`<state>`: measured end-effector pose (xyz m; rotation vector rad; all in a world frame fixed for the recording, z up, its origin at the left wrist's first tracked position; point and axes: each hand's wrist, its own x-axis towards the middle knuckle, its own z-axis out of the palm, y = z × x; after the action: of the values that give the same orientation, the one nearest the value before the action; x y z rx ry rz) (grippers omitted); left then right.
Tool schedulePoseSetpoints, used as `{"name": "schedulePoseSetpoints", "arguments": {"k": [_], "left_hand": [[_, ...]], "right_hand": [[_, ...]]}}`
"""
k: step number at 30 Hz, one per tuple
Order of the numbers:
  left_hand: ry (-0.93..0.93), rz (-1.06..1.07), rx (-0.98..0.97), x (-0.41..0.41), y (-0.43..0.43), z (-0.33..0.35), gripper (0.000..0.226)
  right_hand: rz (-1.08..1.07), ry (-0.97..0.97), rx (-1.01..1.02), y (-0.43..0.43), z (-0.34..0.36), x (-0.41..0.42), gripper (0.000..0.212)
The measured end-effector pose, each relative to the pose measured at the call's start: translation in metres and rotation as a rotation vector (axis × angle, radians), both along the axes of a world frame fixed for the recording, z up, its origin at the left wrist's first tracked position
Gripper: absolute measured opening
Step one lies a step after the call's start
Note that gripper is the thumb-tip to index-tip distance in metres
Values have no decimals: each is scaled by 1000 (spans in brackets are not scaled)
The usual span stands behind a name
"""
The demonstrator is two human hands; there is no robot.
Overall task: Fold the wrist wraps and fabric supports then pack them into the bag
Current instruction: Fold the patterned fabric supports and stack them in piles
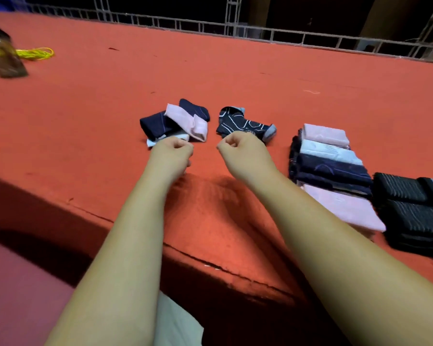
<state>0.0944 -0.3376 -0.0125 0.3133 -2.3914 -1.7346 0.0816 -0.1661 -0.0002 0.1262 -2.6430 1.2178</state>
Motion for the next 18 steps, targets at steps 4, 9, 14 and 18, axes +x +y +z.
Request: {"name": "schedulePoseSetpoints", "arguments": {"k": [4, 9, 14, 18], "left_hand": [[-56, 77, 23, -12, -26, -13, 19], [-93, 128, 148, -26, -35, -22, 15], [-131, 159, 195, -39, -40, -25, 14], [-133, 141, 202, -43, -35, -25, 17]], "right_hand": [[22, -52, 27, -43, -26, -47, 19], [33, -112, 155, -68, -56, -93, 43], [10, -123, 310, -76, -64, -118, 52], [23, -179, 416, -80, -60, -128, 57]]}}
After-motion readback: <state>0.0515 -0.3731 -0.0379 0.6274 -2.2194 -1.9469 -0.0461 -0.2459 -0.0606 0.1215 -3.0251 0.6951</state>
